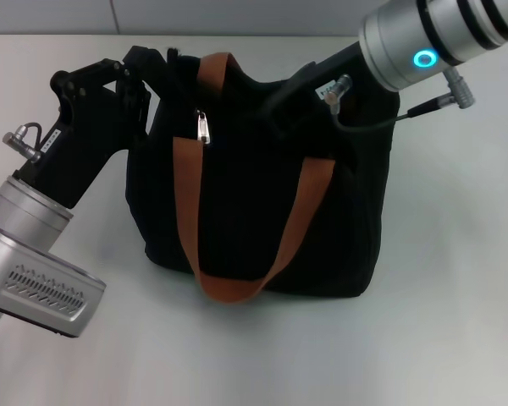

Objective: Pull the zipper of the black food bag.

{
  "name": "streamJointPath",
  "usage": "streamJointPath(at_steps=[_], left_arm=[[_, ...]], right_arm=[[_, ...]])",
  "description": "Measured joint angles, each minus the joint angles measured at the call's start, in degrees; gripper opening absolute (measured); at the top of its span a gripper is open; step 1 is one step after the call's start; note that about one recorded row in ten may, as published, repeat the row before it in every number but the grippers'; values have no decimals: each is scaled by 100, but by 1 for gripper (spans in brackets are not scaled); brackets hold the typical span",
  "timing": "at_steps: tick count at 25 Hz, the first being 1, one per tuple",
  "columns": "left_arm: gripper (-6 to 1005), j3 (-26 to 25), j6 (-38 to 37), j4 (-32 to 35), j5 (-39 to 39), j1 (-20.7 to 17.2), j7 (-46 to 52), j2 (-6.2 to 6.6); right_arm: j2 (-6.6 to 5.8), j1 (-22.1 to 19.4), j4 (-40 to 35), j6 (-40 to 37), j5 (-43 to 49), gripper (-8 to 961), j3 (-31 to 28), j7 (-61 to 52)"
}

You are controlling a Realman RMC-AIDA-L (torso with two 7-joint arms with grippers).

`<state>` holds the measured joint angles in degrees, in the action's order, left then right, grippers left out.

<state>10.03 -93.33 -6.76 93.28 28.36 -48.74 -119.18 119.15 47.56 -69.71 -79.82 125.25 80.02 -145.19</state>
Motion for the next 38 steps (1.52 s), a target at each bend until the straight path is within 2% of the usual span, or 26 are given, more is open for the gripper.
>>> streamJointPath(at_steps=[2,7,12,15,19,25,30,38], left_arm=[[16,-1,2,-1,0,1,1,0],[16,-1,-1,-7,0,-7,1,0],[16,-1,-19,-60,26,3,-16,0],[16,-1,-20,-62,27,19,-21,0],[16,-1,-28,-62,22,32,-25,0],[17,-1,-29,-55,14,2,-75,0],[17,-1,-29,-70,6,-18,-152,0],[17,-4,-23,-72,5,-22,-158,-1]], right_arm=[[-1,-31,-20,-107,5,174,-83,68],[-4,-240,-148,-219,5,17,-309,192],[-7,-355,-65,-456,-751,8,-891,218],[-7,-329,-47,-539,-848,22,-923,201],[-5,-200,149,-583,-853,168,-880,70],[10,300,785,-348,-624,389,-841,-33],[19,532,987,-86,-417,388,-679,-172],[35,642,1079,33,-333,387,-503,-258]])
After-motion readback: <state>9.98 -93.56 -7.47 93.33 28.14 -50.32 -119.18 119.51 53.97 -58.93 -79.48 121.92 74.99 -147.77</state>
